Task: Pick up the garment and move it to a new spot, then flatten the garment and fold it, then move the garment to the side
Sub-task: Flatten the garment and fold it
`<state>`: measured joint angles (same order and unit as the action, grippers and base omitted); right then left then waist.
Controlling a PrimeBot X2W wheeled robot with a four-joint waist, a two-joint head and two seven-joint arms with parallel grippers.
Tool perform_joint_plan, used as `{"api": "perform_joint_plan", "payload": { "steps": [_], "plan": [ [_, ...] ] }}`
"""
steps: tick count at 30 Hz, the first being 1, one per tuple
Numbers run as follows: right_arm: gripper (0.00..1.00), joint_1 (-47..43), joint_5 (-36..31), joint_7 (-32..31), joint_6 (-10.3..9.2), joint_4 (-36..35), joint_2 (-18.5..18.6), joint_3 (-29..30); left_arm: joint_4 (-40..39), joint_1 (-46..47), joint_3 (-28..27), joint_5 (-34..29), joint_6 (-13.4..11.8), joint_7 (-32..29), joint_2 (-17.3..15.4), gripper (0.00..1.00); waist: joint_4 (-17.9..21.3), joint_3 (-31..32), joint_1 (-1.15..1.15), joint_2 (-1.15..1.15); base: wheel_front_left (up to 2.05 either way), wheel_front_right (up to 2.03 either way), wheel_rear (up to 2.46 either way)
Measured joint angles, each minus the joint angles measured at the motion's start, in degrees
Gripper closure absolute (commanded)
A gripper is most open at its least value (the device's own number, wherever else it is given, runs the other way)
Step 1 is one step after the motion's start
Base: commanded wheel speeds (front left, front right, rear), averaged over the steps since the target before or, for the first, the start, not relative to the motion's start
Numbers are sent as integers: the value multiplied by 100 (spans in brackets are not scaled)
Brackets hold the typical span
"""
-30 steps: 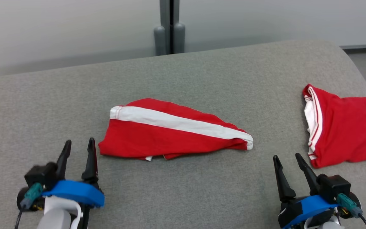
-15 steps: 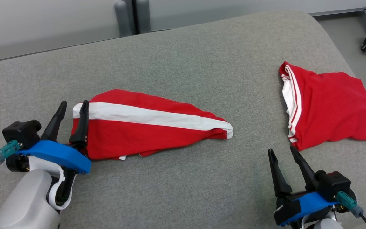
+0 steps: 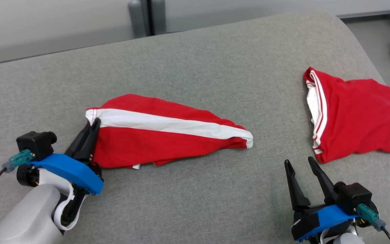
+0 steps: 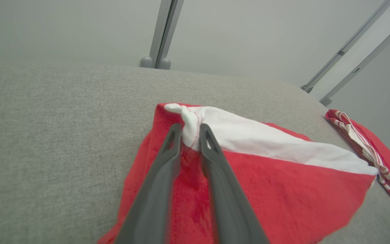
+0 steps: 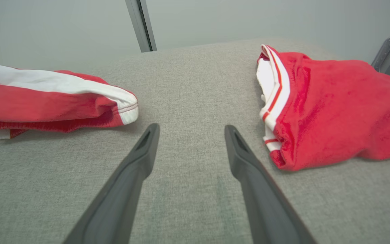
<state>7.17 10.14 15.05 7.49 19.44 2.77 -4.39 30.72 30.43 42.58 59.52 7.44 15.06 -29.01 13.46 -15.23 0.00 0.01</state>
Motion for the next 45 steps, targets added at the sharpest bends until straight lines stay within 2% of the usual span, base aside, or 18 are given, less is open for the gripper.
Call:
{"api": "perform_joint_plan", "payload": {
  "steps": [6, 16, 17, 18, 19, 24, 29, 33, 38, 45],
  "plan": [
    [0, -32, -49, -1, 0, 160, 2, 137, -15, -80, -8, 23, 0, 0, 105, 100, -220, 308, -1, 0, 0, 0, 0],
    [0, -77, -36, 0, 0, 448, -1, 91, 368, -1134, -474, -356, 0, 0, 600, 100, -727, 821, -1, -1, 0, 0, 0],
    [0, -76, -30, 0, 0, 468, 0, 76, 400, -1185, -521, -416, 0, 0, 630, 94, -760, 839, -1, -1, 0, 0, 0],
    [0, -75, -21, -1, 0, 489, -1, 77, 421, -1232, -628, -453, 0, 0, 677, 36, -796, 859, -2, -1, 0, 0, 0],
    [0, -75, -12, 0, 0, 500, 1, 65, 450, -1266, -719, -525, 0, 0, 725, 0, -831, 875, -1, -1, 0, 0, 0],
    [0, -69, 3, -1, 0, 477, -1, 3, 512, -1530, -1627, -1294, 0, 0, 902, 0, -898, 948, 0, -1, 0, 0, 0],
    [0, -52, 5, 0, 0, 331, 2, -44, 148, -2018, -2793, -2496, -221, 1, 1184, 0, -895, 1027, -1, -1, 0, 0, 0],
    [0, -53, 19, -1, 0, 310, 0, -98, -220, -2397, -3520, -3308, -243, 0, 1510, 0, -907, 1055, -1, -1, 0, 0, 0],
    [0, -64, 20, 0, 0, 343, 0, -122, -316, -2719, -3971, -3852, -111, 0, 1895, 0, -967, 1055, -1, -1, 0, 0, 0],
    [0, -64, 1, 0, 0, 385, 0, -138, -271, -2754, -4143, -4119, -31, 0, 2118, 0, -995, 1044, -1, -1, 0, 0, 0]
  ]
}}
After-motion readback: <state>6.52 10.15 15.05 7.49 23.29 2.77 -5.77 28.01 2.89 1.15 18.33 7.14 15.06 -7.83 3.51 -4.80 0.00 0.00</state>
